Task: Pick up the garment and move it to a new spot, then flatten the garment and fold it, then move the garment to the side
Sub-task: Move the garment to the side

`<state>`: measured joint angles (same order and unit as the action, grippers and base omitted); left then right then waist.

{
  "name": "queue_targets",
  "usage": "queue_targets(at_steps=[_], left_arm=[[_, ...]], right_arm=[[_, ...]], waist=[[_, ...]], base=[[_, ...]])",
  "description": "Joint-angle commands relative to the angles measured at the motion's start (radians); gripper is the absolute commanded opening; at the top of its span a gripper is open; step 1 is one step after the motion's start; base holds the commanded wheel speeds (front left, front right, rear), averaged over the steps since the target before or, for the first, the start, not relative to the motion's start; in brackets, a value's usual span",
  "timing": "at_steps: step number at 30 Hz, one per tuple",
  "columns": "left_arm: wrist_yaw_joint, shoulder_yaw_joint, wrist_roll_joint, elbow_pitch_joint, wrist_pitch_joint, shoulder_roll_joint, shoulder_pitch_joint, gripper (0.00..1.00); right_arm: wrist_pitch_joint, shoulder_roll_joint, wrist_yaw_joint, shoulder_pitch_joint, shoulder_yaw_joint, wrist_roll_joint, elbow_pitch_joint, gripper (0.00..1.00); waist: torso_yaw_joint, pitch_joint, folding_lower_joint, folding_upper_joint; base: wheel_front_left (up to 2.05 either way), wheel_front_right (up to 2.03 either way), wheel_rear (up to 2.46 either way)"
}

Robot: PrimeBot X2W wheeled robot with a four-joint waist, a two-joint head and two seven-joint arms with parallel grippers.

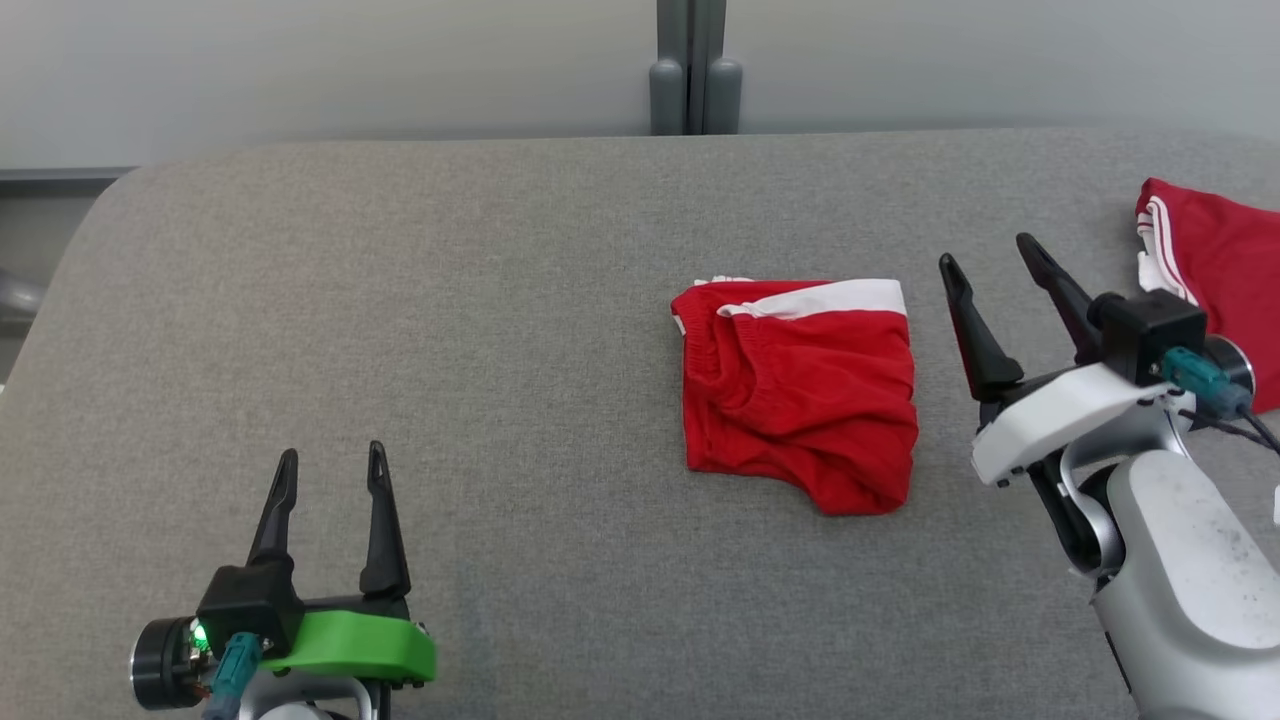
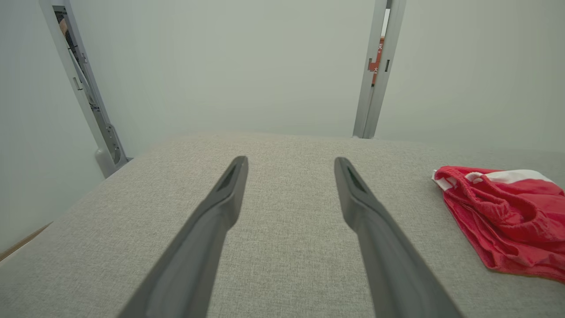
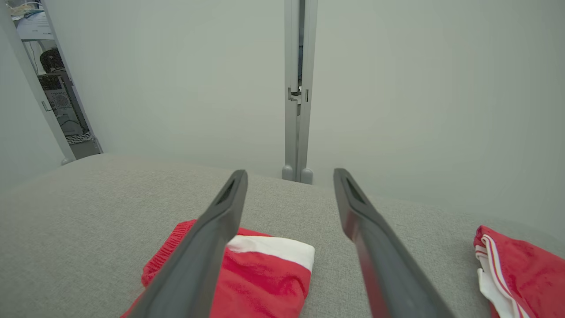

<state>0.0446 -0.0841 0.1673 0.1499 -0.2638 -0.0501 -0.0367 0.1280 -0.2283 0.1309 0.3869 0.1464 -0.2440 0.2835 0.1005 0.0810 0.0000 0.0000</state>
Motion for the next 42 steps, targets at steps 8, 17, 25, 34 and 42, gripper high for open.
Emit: queue_targets(at_steps=[8, 17, 25, 34, 42], left_arm=[[0.031, -0.053, 0.023, -0.016, 0.0, -0.002, -0.053, 1.0], [0.051, -0.101, 0.037, -0.013, 0.0, -0.002, -0.104, 1.0], [0.064, -0.119, 0.038, -0.008, 0.0, -0.002, -0.122, 1.0], [0.064, -0.133, 0.044, -0.002, 0.0, -0.002, -0.138, 1.0], [0.076, -0.148, 0.042, -0.027, 0.0, -0.002, -0.166, 1.0]], right_arm=[[-0.039, -0.034, -0.001, 0.113, 0.015, -0.021, 0.214, 1.0], [-0.008, -0.026, -0.001, 0.172, 0.037, -0.063, 0.429, 1.0], [0.002, 0.016, -0.001, 0.17, 0.094, -0.146, 0.571, 0.93], [0.03, -0.027, -0.002, 0.228, 0.183, -0.222, 0.598, 0.0], [0.001, -0.173, -0.002, 0.339, 0.304, -0.229, 0.551, 0.0]], waist=[[0.06, 0.084, 0.0, 0.0], [0.087, 0.155, 0.0, 0.0], [0.086, 0.182, 0.0, 0.0], [0.064, 0.185, 0.0, 0.0], [0.012, 0.244, 0.0, 0.0]], base=[[0.0, 0.0, 0.0], [0.0, 0.0, 0.0], [0.0, 0.0, 0.0], [0.0, 0.0, 0.0], [0.0, 0.0, 0.0]])
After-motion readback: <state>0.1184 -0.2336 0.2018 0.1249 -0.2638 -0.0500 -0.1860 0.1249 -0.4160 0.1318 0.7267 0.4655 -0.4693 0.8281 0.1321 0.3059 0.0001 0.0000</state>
